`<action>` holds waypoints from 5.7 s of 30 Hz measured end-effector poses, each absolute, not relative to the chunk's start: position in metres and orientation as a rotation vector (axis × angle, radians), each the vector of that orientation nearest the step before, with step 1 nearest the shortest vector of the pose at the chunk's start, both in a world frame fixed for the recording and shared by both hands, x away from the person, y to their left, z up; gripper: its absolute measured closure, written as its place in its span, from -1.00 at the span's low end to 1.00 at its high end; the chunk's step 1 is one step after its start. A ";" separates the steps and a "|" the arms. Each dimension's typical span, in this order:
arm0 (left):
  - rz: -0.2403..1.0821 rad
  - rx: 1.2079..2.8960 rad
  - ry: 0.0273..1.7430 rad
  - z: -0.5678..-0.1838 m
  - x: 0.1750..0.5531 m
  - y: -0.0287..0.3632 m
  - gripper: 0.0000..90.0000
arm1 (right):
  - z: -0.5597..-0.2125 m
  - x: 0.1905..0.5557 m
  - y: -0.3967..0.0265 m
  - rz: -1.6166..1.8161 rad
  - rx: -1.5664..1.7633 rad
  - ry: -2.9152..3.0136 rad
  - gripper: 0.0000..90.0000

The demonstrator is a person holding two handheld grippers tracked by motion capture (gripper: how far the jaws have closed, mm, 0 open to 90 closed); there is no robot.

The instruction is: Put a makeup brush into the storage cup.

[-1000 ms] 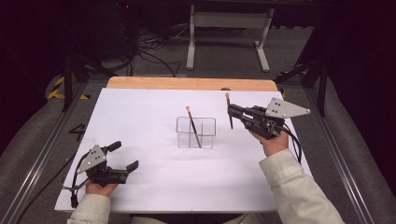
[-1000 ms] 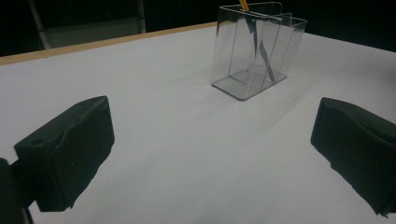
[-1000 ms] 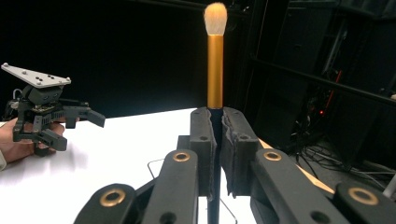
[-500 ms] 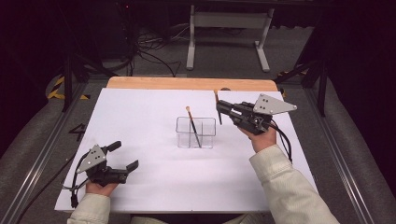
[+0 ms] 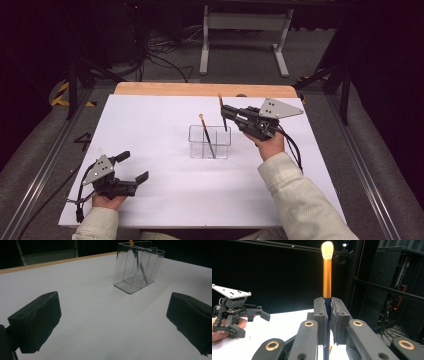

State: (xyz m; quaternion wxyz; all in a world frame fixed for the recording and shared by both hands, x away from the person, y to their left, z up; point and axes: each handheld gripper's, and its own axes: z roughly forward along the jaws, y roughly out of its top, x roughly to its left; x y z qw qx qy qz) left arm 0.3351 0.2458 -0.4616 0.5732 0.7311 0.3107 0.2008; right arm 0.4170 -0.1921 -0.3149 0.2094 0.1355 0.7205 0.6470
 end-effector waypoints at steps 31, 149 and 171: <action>0.467 1.715 0.725 -0.462 0.335 0.245 -0.99 | -0.335 0.439 -0.155 1.905 0.475 1.963 0.86; 0.411 1.740 0.679 -0.449 0.334 0.251 -1.00 | -0.351 0.369 -0.305 1.515 0.686 2.082 -1.00; 0.413 1.751 0.665 -0.447 0.329 0.255 -1.00 | -0.403 0.353 -0.316 1.458 0.725 2.126 -1.00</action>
